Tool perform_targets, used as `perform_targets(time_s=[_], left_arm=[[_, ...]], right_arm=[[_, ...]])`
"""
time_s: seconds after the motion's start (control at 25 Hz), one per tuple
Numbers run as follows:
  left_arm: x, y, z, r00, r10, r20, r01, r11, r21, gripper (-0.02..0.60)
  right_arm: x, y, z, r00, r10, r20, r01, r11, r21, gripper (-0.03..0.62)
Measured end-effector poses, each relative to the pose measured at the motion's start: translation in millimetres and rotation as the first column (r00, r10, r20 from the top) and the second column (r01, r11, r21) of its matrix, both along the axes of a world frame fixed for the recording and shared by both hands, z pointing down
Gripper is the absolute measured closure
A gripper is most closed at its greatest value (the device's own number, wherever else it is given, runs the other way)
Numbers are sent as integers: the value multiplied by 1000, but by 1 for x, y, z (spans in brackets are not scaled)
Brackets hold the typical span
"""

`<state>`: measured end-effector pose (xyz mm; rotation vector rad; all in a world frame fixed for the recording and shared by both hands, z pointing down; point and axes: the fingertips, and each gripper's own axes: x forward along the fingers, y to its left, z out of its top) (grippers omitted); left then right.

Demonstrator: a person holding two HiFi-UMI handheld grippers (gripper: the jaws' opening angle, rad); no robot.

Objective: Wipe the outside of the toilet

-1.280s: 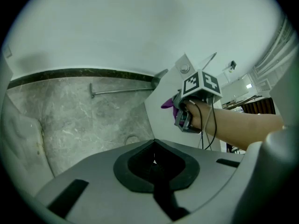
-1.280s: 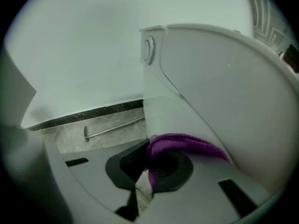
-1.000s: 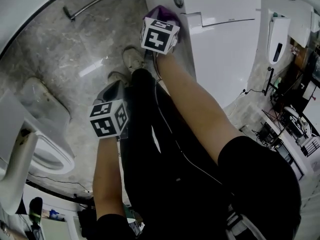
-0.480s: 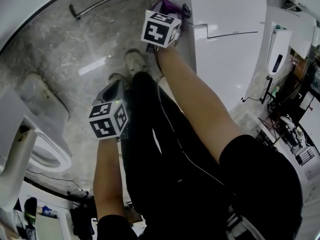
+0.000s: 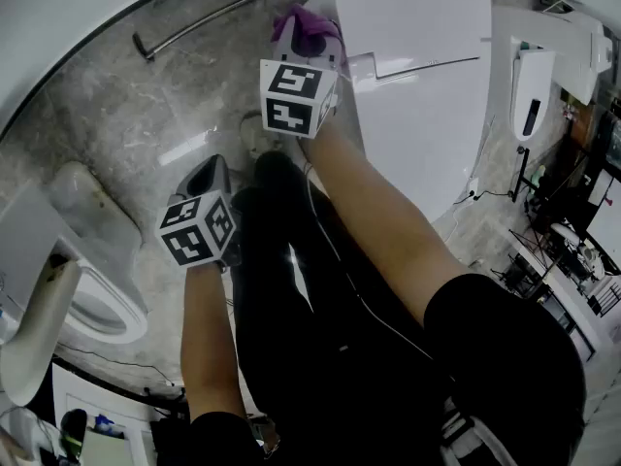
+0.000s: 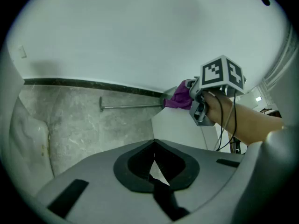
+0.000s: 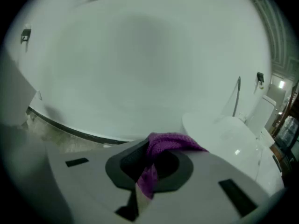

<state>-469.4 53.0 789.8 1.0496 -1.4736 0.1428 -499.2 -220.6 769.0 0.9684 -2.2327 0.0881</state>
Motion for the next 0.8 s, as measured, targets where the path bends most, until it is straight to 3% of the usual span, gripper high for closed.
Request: perform_targets(time_s=[0.2, 0.44, 0.56, 0.64, 0.8], left_arm=[[-16, -18, -46, 994, 45, 98, -48, 998, 27, 572], [-23, -30, -135, 979, 53, 195, -82, 986, 144, 572], [-12, -25, -192, 971, 77, 226, -121, 975, 186, 572], [2, -22, -236, 967, 94, 235, -148, 963, 226, 572], [30, -39, -327, 947, 146, 288, -239, 916, 322, 572]], right_arm=[[19, 6, -80, 997, 19, 80, -23, 999, 49, 565], [64, 25, -199, 986, 65, 153, -88, 985, 148, 565], [97, 50, -257, 977, 101, 187, -130, 980, 151, 565], [122, 70, -294, 971, 119, 208, -147, 981, 124, 565], [173, 92, -373, 934, 193, 300, -230, 969, 92, 566]])
